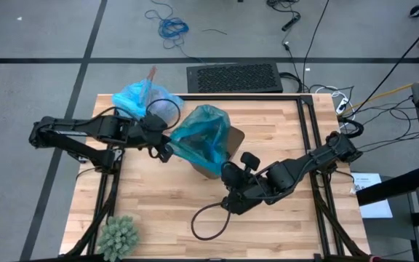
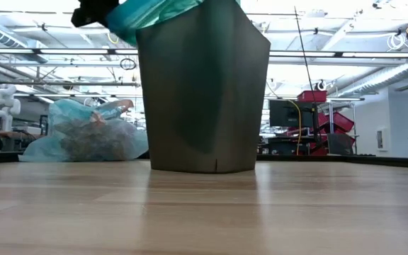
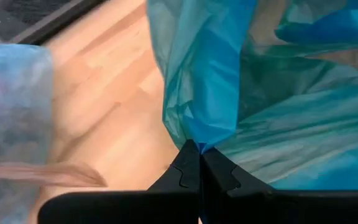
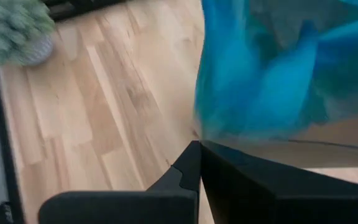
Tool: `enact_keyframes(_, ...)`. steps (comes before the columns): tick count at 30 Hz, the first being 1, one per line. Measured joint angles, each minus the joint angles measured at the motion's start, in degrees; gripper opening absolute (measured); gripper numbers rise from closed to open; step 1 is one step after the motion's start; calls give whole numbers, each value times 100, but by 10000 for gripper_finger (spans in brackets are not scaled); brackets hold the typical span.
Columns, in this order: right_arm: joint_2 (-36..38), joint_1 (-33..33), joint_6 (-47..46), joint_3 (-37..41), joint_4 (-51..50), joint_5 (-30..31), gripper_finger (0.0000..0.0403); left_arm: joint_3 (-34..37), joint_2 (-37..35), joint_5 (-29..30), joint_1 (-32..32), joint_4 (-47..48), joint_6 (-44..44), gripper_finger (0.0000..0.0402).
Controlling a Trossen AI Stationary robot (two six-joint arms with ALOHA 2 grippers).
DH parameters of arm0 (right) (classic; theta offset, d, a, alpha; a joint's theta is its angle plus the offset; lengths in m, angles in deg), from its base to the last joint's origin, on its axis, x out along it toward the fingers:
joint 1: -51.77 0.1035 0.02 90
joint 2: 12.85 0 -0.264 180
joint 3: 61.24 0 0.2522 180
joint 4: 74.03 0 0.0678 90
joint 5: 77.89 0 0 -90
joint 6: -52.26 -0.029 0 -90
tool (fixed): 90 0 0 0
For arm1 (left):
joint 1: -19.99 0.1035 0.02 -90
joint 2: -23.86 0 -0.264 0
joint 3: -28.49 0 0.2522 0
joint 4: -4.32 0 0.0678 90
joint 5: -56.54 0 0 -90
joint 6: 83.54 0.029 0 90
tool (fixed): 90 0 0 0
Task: Place trash/remove bag and relplace
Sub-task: Insert the blue trash bag into the black trash bin
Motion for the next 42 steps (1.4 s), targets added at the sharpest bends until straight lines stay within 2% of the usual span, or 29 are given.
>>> enact_keyframes(4,-35,2,0,2,-151,-19,0,234,5,158,-4,-135,-6,0)
enact_keyframes(11,-117,47,-210,101,-191,-20,0,591,9,-17,-110,-797,-1,0)
enact_keyframes(17,168,-14,-440,-142,674,473,3,594,-24,-76,-202,-835,107,0)
enact_keyframes(21,330,-627,-751,-677,582,603,31,597,-68,-119,-208,-842,107,0)
enact_keyframes(28,254,-1922,-1217,-954,329,-747,140,597,-105,-123,-205,-1003,103,0)
enact_keyframes(33,116,-2196,-1825,-949,-217,-1010,209,597,-101,-123,-205,-1027,101,0)
enact_keyframes(37,-109,-2272,-2260,-948,-781,-901,221,597,-101,-124,-205,-1103,101,0)
enact_keyframes(42,-326,-2352,-2063,-953,-544,-882,183,597,-101,-158,-205,-1123,101,0)
